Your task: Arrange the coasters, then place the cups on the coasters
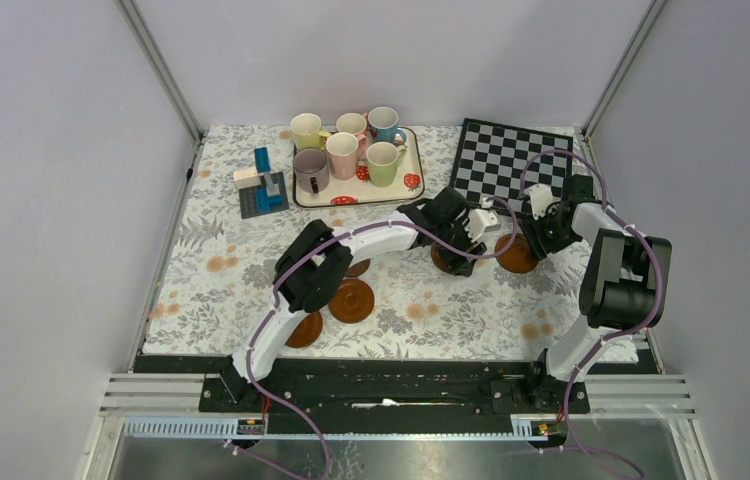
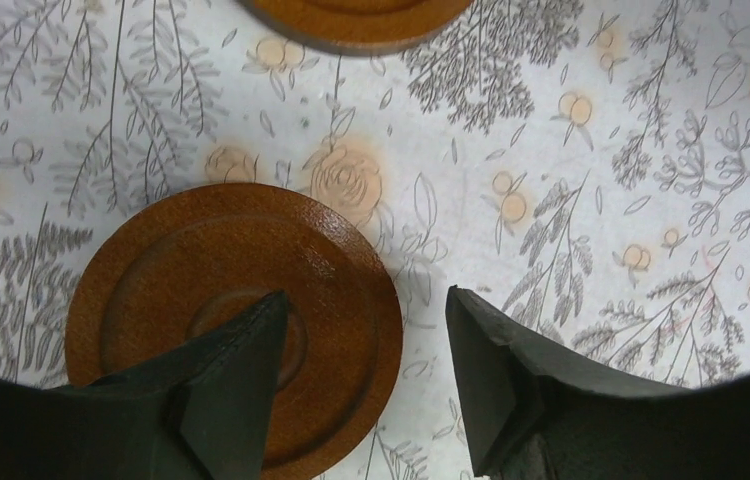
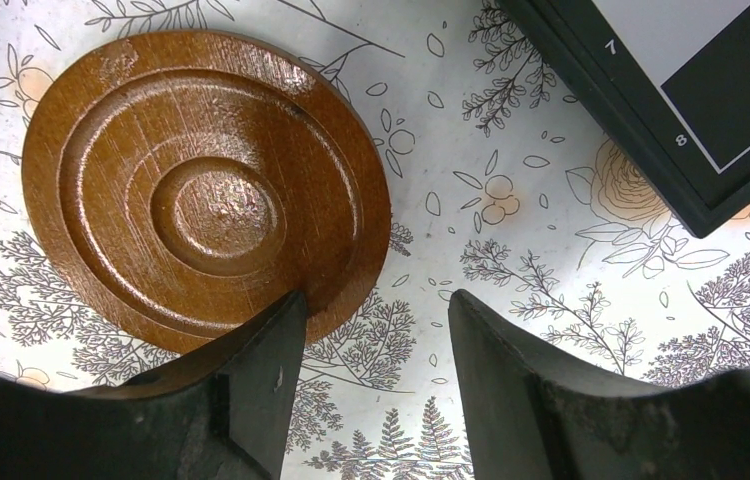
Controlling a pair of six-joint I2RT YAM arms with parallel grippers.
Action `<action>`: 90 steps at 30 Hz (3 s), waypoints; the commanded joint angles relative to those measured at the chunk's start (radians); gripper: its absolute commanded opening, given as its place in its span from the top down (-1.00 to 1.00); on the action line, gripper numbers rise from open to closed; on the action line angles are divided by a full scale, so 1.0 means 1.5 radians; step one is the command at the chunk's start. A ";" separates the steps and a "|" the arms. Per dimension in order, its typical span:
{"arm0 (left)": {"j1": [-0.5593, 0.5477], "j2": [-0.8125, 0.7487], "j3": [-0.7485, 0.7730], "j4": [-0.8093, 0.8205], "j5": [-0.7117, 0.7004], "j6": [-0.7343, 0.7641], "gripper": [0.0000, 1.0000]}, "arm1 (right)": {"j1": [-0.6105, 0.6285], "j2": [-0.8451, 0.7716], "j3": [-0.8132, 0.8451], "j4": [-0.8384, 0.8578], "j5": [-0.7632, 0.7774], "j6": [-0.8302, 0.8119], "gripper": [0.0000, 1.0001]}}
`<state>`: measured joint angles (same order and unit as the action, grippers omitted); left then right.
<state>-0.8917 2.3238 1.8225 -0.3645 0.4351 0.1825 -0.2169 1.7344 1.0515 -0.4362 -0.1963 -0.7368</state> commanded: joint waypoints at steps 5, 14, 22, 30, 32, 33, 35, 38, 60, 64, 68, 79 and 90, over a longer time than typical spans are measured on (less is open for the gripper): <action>-0.014 0.056 0.072 -0.009 0.031 -0.025 -0.23 | -0.006 -0.004 0.003 -0.044 -0.008 -0.021 -0.24; -0.012 -0.008 0.097 -0.024 0.023 -0.029 -0.37 | -0.006 -0.029 0.052 -0.087 -0.054 0.000 -0.33; 0.029 -0.127 0.097 -0.071 0.024 -0.026 -0.49 | -0.003 -0.046 0.140 -0.119 -0.132 0.032 -0.48; 0.132 -0.356 -0.178 -0.094 0.043 0.009 -0.49 | 0.094 -0.064 0.179 -0.121 -0.160 0.076 -0.48; 0.183 -0.411 -0.255 -0.099 0.041 0.021 -0.48 | 0.148 -0.075 0.164 -0.100 -0.159 0.103 -0.47; 0.206 -0.433 -0.289 -0.098 0.046 0.022 -0.45 | 0.180 -0.078 0.158 -0.090 -0.158 0.121 -0.46; 0.251 -0.470 -0.354 -0.088 0.041 0.032 -0.40 | 0.237 -0.081 0.142 -0.066 -0.158 0.154 -0.44; 0.301 -0.509 -0.429 -0.062 0.013 0.057 -0.35 | 0.315 -0.085 0.107 -0.014 -0.160 0.206 -0.40; 0.618 -0.666 -0.628 -0.008 0.148 0.048 -0.35 | 0.706 0.078 0.138 0.164 -0.029 0.354 -0.42; 0.647 -0.679 -0.644 -0.009 0.167 0.044 -0.35 | 0.747 0.094 0.139 0.181 0.002 0.359 -0.46; 0.662 -0.686 -0.651 -0.009 0.178 0.040 -0.37 | 0.779 0.111 0.143 0.184 0.031 0.359 -0.55; 0.672 -0.705 -0.664 0.005 0.181 0.030 -0.42 | 0.801 0.158 0.156 0.177 0.112 0.359 -0.59; 0.672 -0.699 -0.682 0.021 0.190 0.027 -0.41 | 0.761 0.123 0.106 0.132 0.135 0.329 -0.36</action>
<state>0.1104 1.2957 0.8124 -0.3859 0.6781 0.2264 0.9733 1.9499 1.2465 -0.1635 -0.0246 -0.2146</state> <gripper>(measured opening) 0.711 0.687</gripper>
